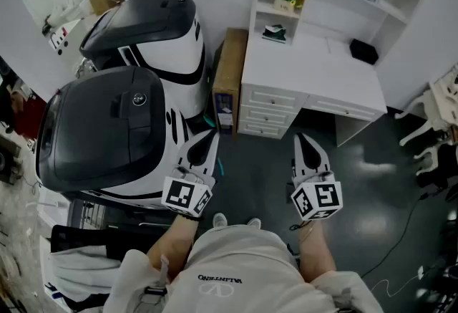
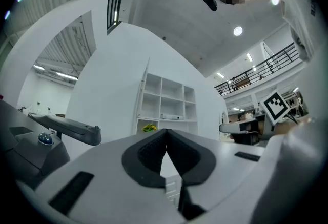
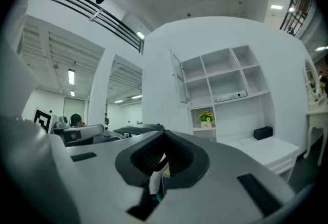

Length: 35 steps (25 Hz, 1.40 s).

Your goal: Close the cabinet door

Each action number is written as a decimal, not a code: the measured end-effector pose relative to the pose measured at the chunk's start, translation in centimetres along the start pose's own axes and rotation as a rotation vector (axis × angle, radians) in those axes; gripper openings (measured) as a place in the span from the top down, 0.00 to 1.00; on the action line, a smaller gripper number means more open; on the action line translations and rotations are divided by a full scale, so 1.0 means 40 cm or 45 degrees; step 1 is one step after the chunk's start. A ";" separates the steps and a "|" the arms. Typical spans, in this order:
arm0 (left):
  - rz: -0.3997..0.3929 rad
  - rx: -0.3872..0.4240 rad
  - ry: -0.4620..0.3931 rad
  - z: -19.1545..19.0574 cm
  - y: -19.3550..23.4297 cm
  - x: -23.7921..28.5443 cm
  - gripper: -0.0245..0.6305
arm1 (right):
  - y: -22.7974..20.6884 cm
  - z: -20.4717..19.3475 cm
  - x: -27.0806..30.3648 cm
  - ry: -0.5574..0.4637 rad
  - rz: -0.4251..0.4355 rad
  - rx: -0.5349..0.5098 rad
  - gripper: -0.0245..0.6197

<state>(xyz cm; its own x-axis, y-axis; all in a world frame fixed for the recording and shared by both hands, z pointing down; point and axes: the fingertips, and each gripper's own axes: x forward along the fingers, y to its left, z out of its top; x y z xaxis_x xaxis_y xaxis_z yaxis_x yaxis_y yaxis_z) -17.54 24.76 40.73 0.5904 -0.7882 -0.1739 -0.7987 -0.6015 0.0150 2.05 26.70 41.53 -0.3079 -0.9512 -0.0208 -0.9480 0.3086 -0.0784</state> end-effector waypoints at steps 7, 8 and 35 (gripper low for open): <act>-0.011 0.012 -0.005 -0.001 0.014 0.003 0.96 | 0.005 -0.002 0.008 -0.001 -0.011 0.008 0.95; -0.014 0.009 -0.007 0.000 0.015 0.001 0.96 | 0.008 -0.002 0.008 -0.001 -0.011 0.013 0.95; -0.056 -0.099 0.045 -0.082 0.140 -0.061 0.96 | 0.111 -0.055 0.154 0.037 -0.039 0.043 0.95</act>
<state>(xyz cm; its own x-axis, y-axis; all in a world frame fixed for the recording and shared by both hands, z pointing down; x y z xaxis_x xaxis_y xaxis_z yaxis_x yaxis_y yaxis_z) -23.08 22.90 44.45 0.6295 -0.7640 -0.1414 -0.7612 -0.6429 0.0851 -4.22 22.22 43.26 -0.2811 -0.9596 0.0108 -0.9539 0.2781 -0.1125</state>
